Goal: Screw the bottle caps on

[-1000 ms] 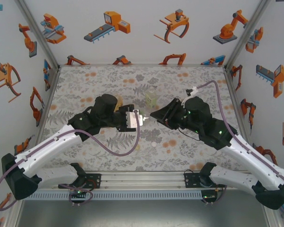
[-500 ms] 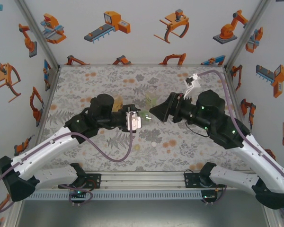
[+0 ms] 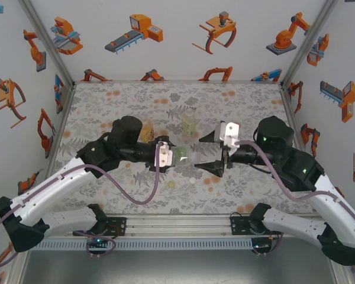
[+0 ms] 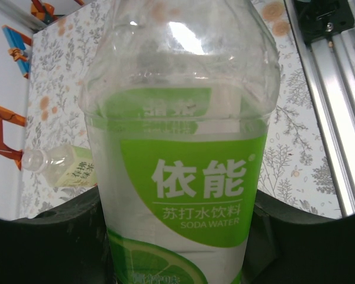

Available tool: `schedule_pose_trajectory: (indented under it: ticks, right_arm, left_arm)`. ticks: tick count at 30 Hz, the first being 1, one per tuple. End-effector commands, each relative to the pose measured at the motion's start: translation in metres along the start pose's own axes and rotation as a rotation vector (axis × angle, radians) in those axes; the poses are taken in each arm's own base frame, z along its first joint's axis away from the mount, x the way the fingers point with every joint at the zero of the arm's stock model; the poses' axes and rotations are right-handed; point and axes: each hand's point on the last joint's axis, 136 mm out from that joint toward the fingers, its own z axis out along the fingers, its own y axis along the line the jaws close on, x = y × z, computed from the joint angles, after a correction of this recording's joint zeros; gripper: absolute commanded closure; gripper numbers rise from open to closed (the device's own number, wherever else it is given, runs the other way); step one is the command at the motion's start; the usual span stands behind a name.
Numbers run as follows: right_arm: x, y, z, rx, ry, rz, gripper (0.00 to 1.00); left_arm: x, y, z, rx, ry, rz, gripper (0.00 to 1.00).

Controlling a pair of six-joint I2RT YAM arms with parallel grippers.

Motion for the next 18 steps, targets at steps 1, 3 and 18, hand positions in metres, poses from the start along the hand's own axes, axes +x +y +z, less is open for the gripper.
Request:
schedule_pose_trajectory:
  ticks: [1,3,18]
  right_arm:
    - [-0.015,0.023,-0.007,-0.120,-0.064,-0.208,0.37]
    - [-0.013,0.025,-0.005,-0.137,-0.062,-0.205,0.39]
    - [0.000,0.025,0.005,-0.148,-0.049,-0.191,0.56]
  left_arm:
    - [-0.013,-0.007,-0.005,0.051,-0.036,-0.028,1.00]
    - [-0.015,-0.008,-0.006,0.054,-0.045,-0.029,1.00]
    - [-0.019,-0.006,-0.004,0.061,-0.062,-0.033,1.00]
